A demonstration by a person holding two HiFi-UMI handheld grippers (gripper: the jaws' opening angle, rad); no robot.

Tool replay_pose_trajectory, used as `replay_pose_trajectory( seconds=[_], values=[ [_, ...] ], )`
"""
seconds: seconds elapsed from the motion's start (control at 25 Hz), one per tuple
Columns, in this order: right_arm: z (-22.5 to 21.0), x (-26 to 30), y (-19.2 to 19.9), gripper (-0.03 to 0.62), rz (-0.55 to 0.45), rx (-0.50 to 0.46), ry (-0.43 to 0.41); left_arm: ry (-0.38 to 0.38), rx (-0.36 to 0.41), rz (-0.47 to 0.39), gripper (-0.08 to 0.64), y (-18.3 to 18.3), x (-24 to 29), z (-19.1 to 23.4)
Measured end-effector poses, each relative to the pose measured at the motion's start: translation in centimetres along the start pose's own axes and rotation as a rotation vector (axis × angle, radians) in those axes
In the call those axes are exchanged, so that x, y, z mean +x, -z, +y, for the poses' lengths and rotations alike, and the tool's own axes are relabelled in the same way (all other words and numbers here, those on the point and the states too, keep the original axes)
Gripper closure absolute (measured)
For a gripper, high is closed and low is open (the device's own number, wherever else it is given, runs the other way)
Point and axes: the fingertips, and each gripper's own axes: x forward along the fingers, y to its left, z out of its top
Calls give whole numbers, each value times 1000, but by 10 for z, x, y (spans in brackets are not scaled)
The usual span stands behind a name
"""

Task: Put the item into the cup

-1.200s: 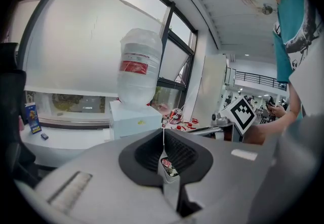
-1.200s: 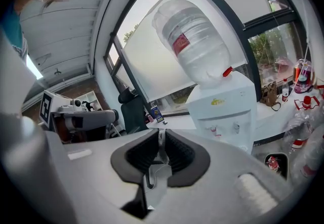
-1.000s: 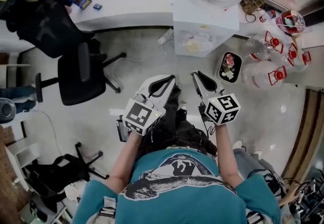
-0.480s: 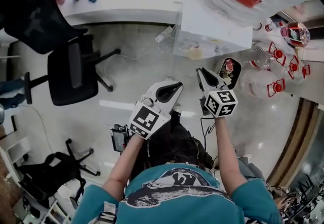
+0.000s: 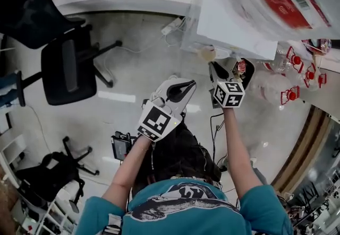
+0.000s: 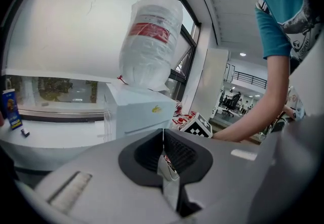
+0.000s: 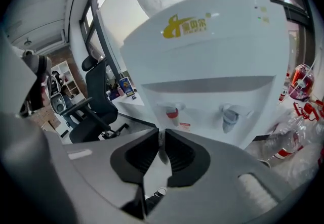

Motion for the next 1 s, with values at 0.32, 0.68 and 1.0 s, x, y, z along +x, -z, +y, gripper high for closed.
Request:
replay_pose_trajectory(
  seconds=[0.32, 0.68, 1.0],
  values=[
    [-28, 44, 24, 551, 102, -53, 41, 16, 5, 25, 546, 1, 15, 16],
    [-50, 82, 42, 549, 208, -102, 101, 0, -24, 48, 546, 7, 15, 33],
    [-58, 93, 51, 540, 252, -121, 107, -8, -46, 75, 546, 20, 9, 41]
  ],
)
